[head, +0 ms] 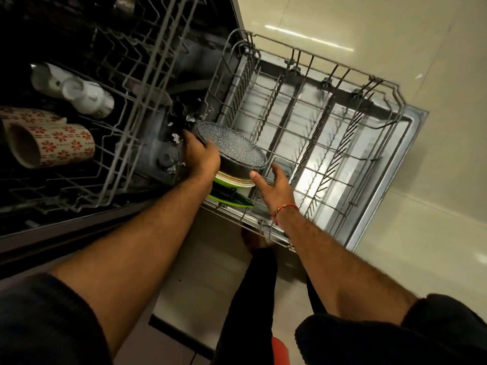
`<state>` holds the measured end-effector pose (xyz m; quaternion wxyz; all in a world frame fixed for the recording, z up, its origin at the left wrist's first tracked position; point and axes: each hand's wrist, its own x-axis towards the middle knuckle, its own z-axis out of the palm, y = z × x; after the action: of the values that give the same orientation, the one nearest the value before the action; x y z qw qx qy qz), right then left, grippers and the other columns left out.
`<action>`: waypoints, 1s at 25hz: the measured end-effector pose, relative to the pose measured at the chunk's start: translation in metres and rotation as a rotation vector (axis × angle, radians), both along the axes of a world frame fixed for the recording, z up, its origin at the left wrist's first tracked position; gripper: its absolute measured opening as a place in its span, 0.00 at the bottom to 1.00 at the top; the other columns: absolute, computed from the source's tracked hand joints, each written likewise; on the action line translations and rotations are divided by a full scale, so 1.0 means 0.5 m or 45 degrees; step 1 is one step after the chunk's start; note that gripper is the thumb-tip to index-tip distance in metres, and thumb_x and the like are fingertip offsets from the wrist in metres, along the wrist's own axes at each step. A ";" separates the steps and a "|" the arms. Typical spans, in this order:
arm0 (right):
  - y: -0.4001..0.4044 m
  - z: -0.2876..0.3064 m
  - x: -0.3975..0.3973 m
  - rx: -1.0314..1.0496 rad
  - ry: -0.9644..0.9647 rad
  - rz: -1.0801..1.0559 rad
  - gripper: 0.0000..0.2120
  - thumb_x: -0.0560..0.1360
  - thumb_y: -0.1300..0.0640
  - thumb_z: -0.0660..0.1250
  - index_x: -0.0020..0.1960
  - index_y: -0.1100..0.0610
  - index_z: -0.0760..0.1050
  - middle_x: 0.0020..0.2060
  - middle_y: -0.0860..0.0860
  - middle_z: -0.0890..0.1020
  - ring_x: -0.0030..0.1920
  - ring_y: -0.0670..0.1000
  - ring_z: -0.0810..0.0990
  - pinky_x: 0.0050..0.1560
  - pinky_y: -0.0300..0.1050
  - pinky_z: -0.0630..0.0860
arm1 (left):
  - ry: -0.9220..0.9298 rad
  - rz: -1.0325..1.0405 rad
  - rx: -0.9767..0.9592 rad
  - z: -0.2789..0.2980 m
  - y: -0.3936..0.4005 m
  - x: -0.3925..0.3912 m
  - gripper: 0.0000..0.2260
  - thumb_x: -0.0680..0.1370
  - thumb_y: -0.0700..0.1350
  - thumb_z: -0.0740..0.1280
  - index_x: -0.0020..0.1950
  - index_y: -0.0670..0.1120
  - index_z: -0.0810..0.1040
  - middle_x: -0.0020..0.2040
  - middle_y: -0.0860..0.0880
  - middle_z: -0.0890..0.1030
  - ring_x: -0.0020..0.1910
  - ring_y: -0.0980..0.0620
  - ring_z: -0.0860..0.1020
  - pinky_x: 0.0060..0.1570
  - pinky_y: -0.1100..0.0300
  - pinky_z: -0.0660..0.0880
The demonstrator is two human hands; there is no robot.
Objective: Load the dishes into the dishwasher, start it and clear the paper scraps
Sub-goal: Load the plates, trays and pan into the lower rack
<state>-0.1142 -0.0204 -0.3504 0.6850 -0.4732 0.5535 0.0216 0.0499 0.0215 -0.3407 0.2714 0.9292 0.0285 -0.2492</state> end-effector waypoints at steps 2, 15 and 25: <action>0.011 0.055 -0.022 -0.037 -0.013 0.030 0.29 0.77 0.48 0.69 0.75 0.51 0.65 0.66 0.48 0.74 0.55 0.40 0.73 0.53 0.30 0.71 | 0.006 -0.044 -0.052 0.052 0.040 -0.034 0.31 0.83 0.46 0.62 0.83 0.50 0.52 0.79 0.44 0.63 0.75 0.44 0.67 0.73 0.46 0.67; 0.228 0.631 -0.051 -0.142 -0.531 0.879 0.12 0.79 0.57 0.68 0.62 0.55 0.78 0.54 0.53 0.84 0.55 0.46 0.81 0.57 0.38 0.76 | -0.292 0.459 -0.713 0.614 0.431 -0.295 0.15 0.83 0.43 0.63 0.71 0.50 0.71 0.64 0.51 0.79 0.55 0.51 0.82 0.49 0.49 0.82; 0.727 0.856 0.065 -0.207 -0.863 1.328 0.09 0.79 0.56 0.67 0.59 0.50 0.79 0.52 0.58 0.84 0.47 0.50 0.81 0.49 0.49 0.78 | -0.712 0.910 -1.008 0.818 0.944 -0.314 0.13 0.84 0.46 0.62 0.69 0.51 0.72 0.60 0.51 0.82 0.44 0.52 0.85 0.38 0.54 0.78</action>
<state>-0.0815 0.3432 0.0774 0.6837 -0.7121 0.0015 0.1596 -0.1070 0.4937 0.0681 0.6608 0.7208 0.1716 0.1196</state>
